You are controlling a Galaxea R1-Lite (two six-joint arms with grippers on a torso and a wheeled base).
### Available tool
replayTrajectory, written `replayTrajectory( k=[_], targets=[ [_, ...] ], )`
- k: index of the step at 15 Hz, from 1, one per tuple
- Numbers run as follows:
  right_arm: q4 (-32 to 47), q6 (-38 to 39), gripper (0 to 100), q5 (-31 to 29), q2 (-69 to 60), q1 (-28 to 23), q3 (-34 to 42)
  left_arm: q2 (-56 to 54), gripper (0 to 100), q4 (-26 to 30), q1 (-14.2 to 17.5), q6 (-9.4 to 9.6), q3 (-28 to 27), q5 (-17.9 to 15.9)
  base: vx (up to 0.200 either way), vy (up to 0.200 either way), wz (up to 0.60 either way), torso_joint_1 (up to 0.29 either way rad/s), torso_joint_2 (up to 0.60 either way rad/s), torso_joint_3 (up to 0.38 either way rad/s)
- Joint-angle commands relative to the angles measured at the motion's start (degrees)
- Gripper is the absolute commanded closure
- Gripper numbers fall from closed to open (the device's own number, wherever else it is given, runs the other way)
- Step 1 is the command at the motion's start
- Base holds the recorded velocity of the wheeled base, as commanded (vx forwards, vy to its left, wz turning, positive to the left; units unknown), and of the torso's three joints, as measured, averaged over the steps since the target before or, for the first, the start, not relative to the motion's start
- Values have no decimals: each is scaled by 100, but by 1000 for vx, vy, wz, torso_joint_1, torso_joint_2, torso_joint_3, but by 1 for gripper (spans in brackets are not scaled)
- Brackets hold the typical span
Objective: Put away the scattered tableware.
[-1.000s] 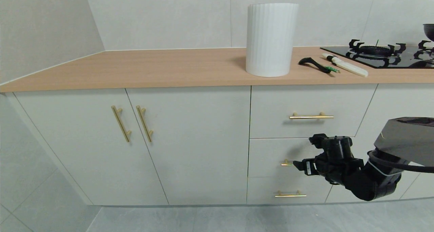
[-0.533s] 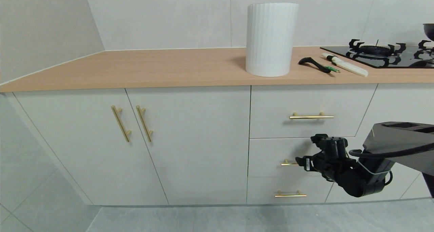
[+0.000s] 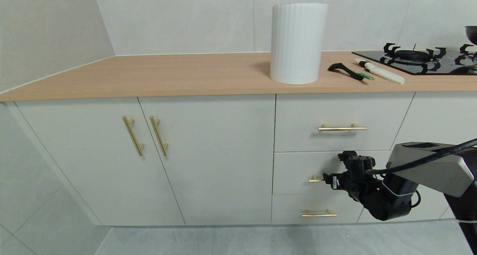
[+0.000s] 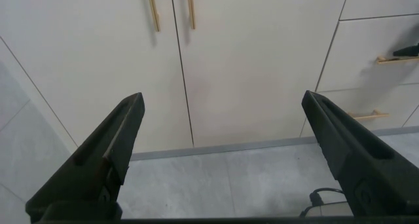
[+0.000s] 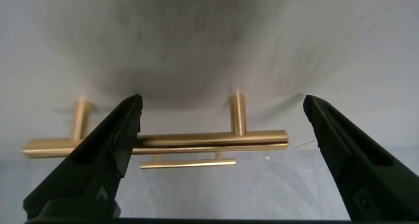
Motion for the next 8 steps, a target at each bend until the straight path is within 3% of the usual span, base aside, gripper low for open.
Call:
replayTrajectory(
  k=[1, 8],
  targets=[
    [-17, -1, 0, -8, 136, 3, 0, 2, 0, 2, 0, 2, 1, 1, 0, 0, 0, 0, 0, 0],
    [27, -19, 0, 9, 92, 3, 158, 2, 0, 2, 0, 2, 1, 1, 0, 0, 0, 0, 0, 0]
  ],
)
